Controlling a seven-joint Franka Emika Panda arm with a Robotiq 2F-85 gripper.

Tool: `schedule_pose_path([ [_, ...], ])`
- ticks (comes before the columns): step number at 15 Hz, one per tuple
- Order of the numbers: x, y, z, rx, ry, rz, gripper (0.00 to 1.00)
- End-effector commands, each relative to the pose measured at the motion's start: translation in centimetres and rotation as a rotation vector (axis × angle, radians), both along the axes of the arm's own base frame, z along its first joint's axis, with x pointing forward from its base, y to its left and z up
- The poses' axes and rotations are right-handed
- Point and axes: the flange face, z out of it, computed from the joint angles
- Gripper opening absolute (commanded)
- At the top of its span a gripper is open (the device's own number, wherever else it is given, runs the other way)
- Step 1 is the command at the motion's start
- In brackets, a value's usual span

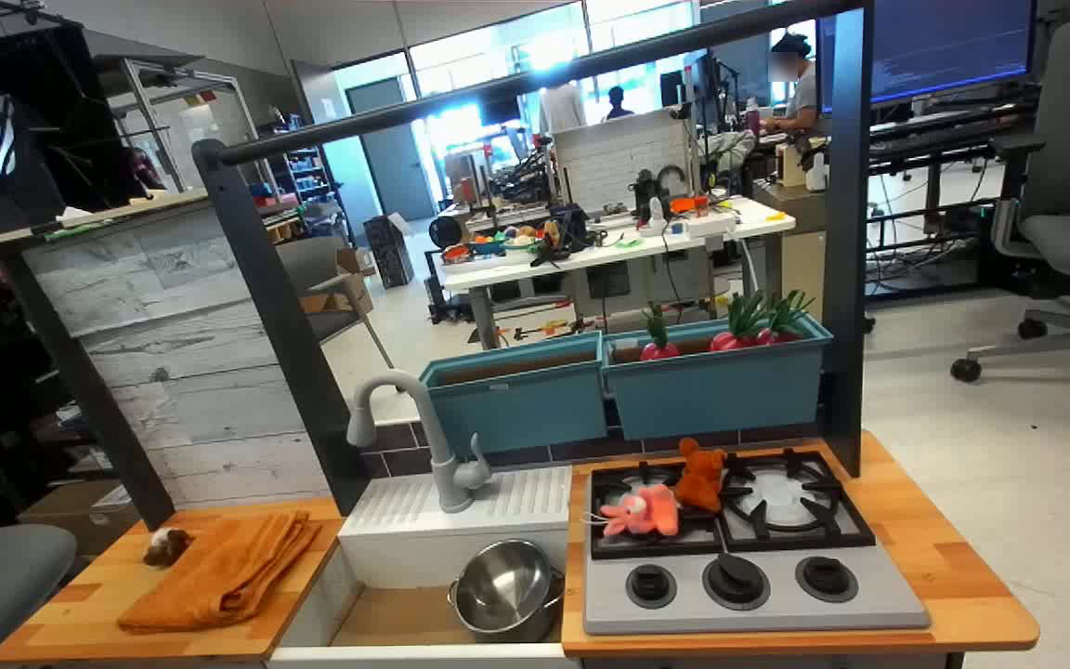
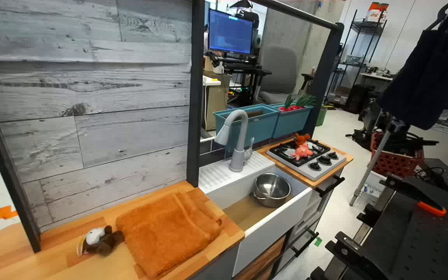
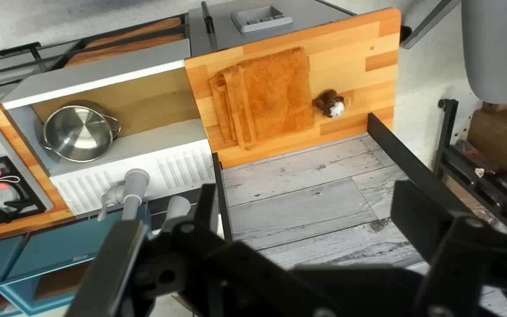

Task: Pick up the plush toys from the counter and stove and put them in the pot, then wipe the counter

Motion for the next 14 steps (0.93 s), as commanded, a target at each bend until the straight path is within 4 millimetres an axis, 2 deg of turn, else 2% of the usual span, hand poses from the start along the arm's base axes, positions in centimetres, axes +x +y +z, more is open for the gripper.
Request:
schedule_pose_path([
  [1,0.0,0.0,0.1,0.000,0.001,0.001,1.00],
  [9,0.0,0.0,0.1,0.000,0.001,0.001,1.00],
  [10,-0.2,0.3,1.0,0.015,-0.050,0.000,1.00],
  [12,1.3,1.8,1.3,0.039,-0.123,0.002,1.00],
  [14,3.7,3.7,-0.4,0.034,-0.169,0.001,1.00],
])
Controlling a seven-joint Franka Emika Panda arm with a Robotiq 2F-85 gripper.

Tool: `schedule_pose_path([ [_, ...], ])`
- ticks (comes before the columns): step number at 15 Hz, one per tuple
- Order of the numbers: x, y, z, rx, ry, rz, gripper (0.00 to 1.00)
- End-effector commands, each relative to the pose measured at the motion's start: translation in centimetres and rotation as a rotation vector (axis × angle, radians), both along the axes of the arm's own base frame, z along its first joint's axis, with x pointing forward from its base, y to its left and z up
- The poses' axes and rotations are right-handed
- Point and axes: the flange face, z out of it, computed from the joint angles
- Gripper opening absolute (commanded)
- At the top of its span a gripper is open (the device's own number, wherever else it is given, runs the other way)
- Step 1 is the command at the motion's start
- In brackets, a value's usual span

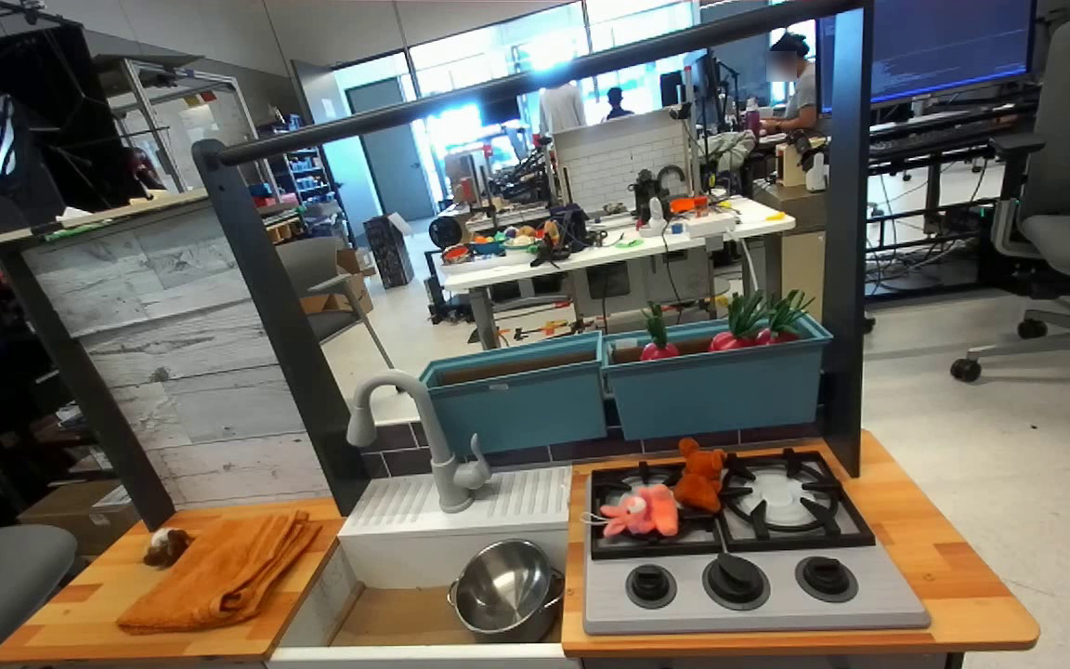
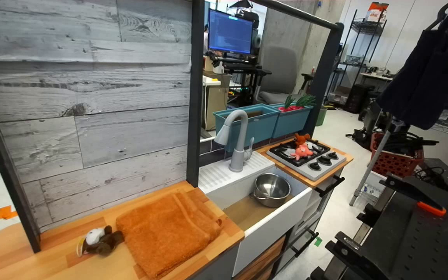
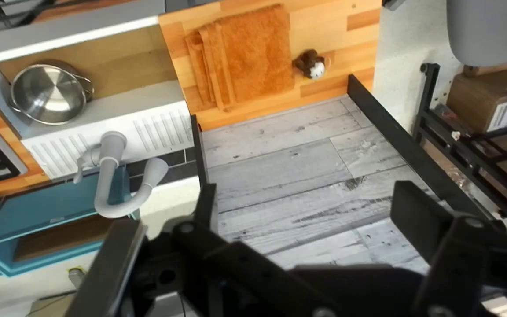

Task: Pick up the plush toys from the counter and stove and put them in the pot, then wipe the counter

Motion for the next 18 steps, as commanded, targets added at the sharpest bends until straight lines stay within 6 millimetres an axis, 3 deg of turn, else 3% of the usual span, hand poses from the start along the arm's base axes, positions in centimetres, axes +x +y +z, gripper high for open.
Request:
schedule_pose_path([
  [1,4.2,3.5,-3.4,-0.010,-0.044,-0.009,1.00],
  [5,6.5,2.9,-8.2,-0.176,0.051,-0.078,1.00],
  [8,8.4,4.4,-14.9,-0.280,0.214,-0.055,1.00],
  [9,6.3,2.6,-11.9,-0.247,0.143,-0.067,1.00],
  [11,6.9,2.9,-14.0,-0.244,0.178,-0.066,1.00],
  [13,6.9,2.8,-13.4,-0.250,0.163,-0.070,1.00],
  [15,6.2,2.5,-13.6,-0.243,0.194,0.104,1.00],
  [18,7.6,1.8,-14.7,-0.158,0.198,0.230,1.00],
])
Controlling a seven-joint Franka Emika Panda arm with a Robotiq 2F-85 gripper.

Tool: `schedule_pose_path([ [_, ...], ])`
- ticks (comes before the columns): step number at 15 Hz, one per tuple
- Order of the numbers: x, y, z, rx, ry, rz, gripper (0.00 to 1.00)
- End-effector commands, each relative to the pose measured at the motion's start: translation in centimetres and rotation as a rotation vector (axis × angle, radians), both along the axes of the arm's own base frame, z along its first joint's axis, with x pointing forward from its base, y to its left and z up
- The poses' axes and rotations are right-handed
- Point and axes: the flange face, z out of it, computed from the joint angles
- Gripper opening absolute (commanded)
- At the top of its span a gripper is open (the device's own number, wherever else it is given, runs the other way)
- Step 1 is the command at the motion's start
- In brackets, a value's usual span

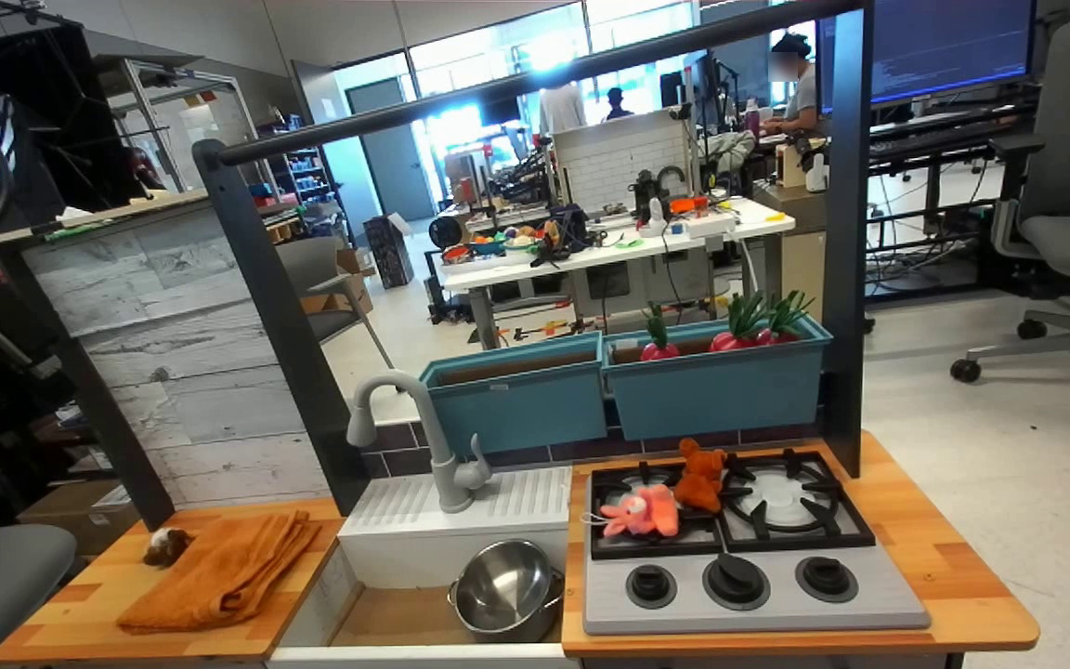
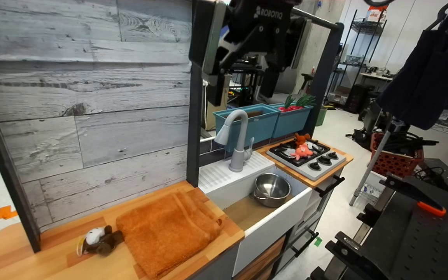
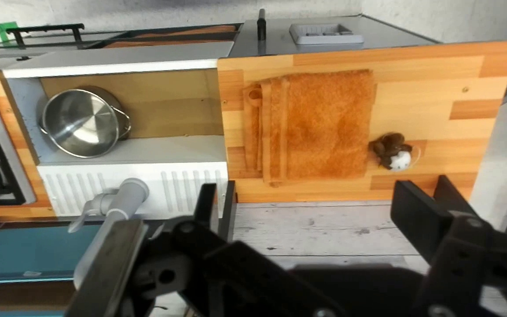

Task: Pick up the plush toys from the counter and stove and put them in the pot, then wipe the counter

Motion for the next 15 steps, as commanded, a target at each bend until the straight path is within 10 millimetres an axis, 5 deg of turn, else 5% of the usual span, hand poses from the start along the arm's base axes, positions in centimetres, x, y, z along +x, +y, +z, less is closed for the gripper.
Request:
schedule_pose_path([
  [1,1.7,-1.0,-1.4,0.114,0.028,0.132,1.00],
  [4,2.3,-1.4,-2.1,0.201,0.179,0.155,1.00],
  [11,2.0,-1.5,-2.3,0.186,0.157,0.153,1.00],
  [15,4.6,2.4,-5.1,0.182,0.161,0.192,1.00],
])
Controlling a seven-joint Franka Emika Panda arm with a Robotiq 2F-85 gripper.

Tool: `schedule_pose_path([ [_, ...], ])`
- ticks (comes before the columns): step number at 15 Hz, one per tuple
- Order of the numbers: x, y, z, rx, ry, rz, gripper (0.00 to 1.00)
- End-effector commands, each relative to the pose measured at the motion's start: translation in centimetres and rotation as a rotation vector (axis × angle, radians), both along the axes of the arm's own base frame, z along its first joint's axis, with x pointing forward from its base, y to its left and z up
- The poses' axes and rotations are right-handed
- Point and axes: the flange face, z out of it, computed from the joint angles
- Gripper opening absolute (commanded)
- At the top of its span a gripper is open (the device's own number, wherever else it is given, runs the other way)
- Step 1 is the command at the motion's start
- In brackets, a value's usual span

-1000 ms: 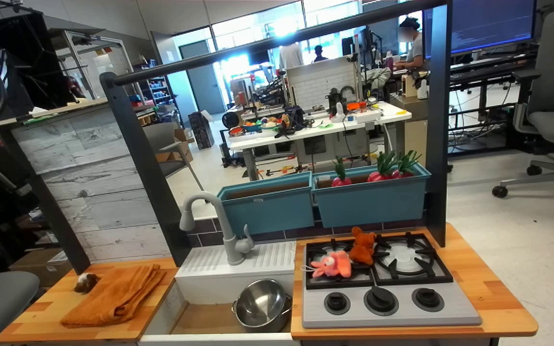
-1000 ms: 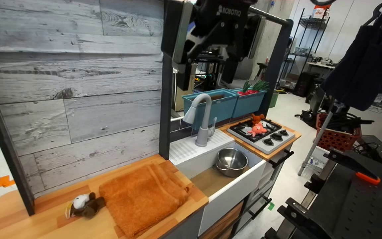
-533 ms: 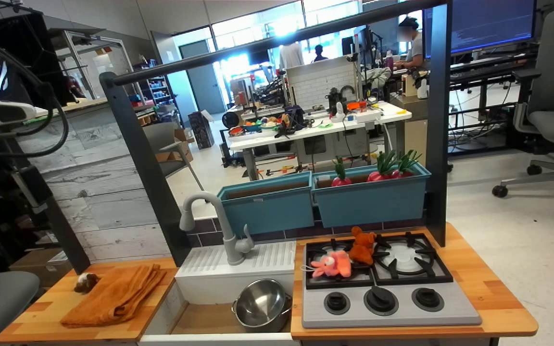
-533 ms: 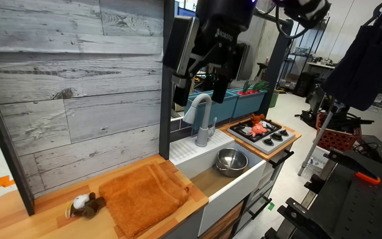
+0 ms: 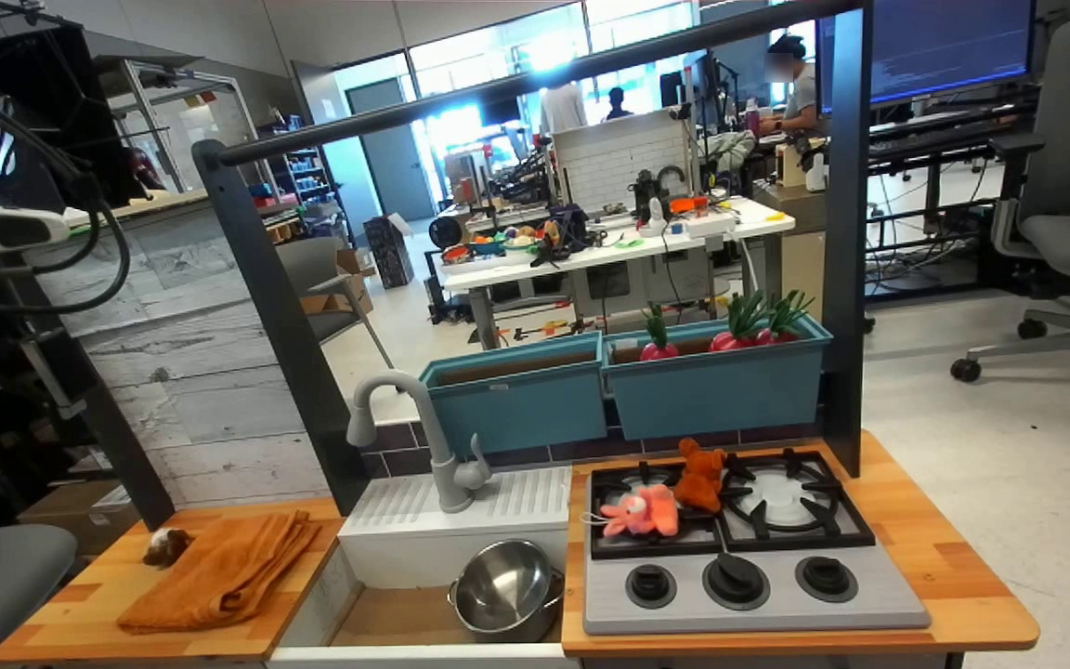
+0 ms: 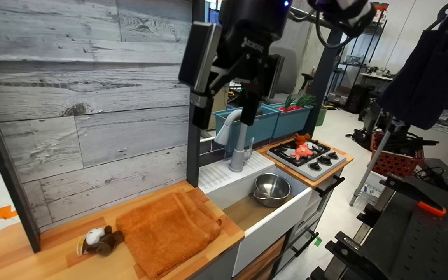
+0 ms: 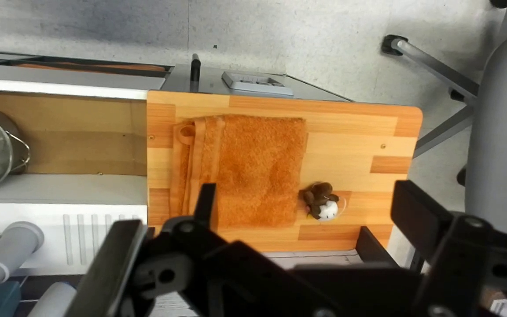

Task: Pick up the plush toys from the counter and stove and put them in the pot, then wipe the counter

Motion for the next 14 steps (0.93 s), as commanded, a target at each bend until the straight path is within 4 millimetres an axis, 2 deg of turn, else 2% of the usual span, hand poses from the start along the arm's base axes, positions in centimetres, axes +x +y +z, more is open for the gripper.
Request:
schedule_pose_path([
  [1,2.9,4.5,-3.2,-0.007,0.000,0.056,1.00],
  [3,4.6,7.0,-5.7,-0.023,0.000,0.081,1.00],
  [5,6.2,8.6,-8.8,-0.040,-0.003,0.065,1.00],
  [8,8.7,10.2,-13.8,-0.077,-0.033,0.036,1.00],
  [11,10.3,11.9,-18.7,-0.064,-0.054,0.016,1.00],
  [12,10.8,12.8,-19.3,-0.024,-0.046,0.009,1.00],
  [13,9.0,11.1,-17.8,-0.062,-0.022,0.028,1.00],
  [14,9.4,11.7,-19.0,-0.051,-0.028,0.026,1.00],
])
